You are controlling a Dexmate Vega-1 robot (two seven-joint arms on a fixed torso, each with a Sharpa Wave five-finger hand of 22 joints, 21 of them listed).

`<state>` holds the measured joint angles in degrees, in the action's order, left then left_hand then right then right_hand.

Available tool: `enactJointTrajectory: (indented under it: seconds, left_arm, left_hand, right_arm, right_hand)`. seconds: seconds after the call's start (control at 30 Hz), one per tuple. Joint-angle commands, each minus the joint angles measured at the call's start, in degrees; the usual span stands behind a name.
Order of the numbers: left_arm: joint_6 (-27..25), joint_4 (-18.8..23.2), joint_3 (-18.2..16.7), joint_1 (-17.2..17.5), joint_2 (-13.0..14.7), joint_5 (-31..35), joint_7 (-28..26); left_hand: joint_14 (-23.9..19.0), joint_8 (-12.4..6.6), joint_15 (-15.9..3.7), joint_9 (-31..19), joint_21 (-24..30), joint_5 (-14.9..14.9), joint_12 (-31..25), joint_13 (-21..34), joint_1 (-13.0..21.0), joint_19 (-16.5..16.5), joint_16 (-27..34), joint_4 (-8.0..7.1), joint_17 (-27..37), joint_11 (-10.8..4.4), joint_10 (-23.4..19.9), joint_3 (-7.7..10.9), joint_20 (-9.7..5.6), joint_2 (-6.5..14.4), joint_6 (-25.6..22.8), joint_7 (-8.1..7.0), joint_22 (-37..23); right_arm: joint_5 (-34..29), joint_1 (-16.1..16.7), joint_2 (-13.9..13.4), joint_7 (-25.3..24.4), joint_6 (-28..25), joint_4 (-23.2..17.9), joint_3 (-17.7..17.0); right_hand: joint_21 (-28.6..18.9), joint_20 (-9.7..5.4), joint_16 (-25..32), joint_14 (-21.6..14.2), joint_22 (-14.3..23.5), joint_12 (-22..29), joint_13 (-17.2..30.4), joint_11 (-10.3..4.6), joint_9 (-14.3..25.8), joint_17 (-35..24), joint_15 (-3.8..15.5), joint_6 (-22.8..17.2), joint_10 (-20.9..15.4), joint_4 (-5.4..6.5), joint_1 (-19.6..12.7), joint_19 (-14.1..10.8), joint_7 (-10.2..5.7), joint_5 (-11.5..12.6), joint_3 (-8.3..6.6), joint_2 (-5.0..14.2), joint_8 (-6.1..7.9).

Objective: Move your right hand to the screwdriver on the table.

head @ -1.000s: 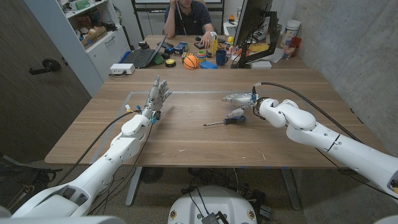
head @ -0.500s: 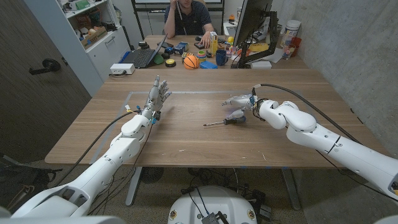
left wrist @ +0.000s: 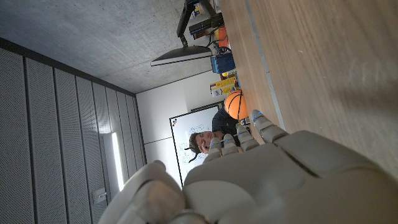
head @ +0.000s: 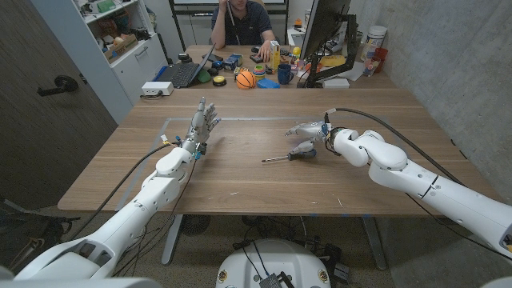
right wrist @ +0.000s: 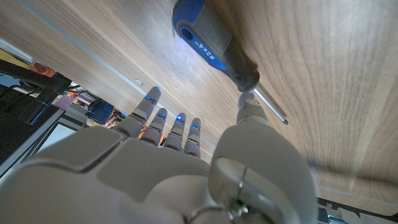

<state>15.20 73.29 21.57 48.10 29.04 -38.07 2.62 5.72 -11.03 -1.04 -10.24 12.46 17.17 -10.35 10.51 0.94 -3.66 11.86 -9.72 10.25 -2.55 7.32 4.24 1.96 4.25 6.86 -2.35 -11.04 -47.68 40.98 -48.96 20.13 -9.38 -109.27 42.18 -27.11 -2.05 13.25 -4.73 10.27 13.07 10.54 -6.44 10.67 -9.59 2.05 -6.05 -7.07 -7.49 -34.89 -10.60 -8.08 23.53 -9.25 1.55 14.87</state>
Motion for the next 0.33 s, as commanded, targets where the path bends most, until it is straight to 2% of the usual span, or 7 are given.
enactJointTrajectory:
  seconds: [0.03, 0.33]
  left_arm:
    - [-0.3, 0.0, 0.2, -0.3, 0.1, 0.1, 0.0]
    - [-0.6, -0.6, 0.4, -0.9, -0.2, 0.1, 0.3]
  left_hand:
    - [0.3, 0.04, -0.08, -0.3, 0.0, 0.4, -0.3, 0.2, -0.4, -0.5, 0.2, 0.04, 0.2, 0.12, 0.3, -0.34, -0.03, 1.9, 0.2, -0.04, -0.2]
    - [0.4, 0.02, -0.01, -0.3, 0.0, 0.4, -0.3, 0.2, -0.4, -0.5, 0.2, 0.04, 0.2, 0.09, 0.3, -0.42, -0.03, 1.9, 0.2, 0.0, -0.2]
  right_arm:
    - [0.6, 0.1, 0.1, -1.1, 0.5, 0.5, -0.2]
    - [1.1, -0.2, 0.3, -1.3, 0.7, 1.1, -0.2]
  right_hand:
    - [0.1, 0.21, -0.4, -0.3, 0.3, -0.1, 0.1, 0.08, 0.1, -0.2, 5.65, -0.4, -0.1, 0.09, -0.6, -0.4, -0.22, 0.4, 0.36, 0.04, -0.06]
    - [0.5, 0.26, -0.8, 0.3, 0.3, -0.6, 0.1, 0.33, 0.1, -0.2, 5.55, -0.3, 0.2, 0.29, -0.7, 0.0, -0.18, 0.6, 0.63, 0.32, -0.42]
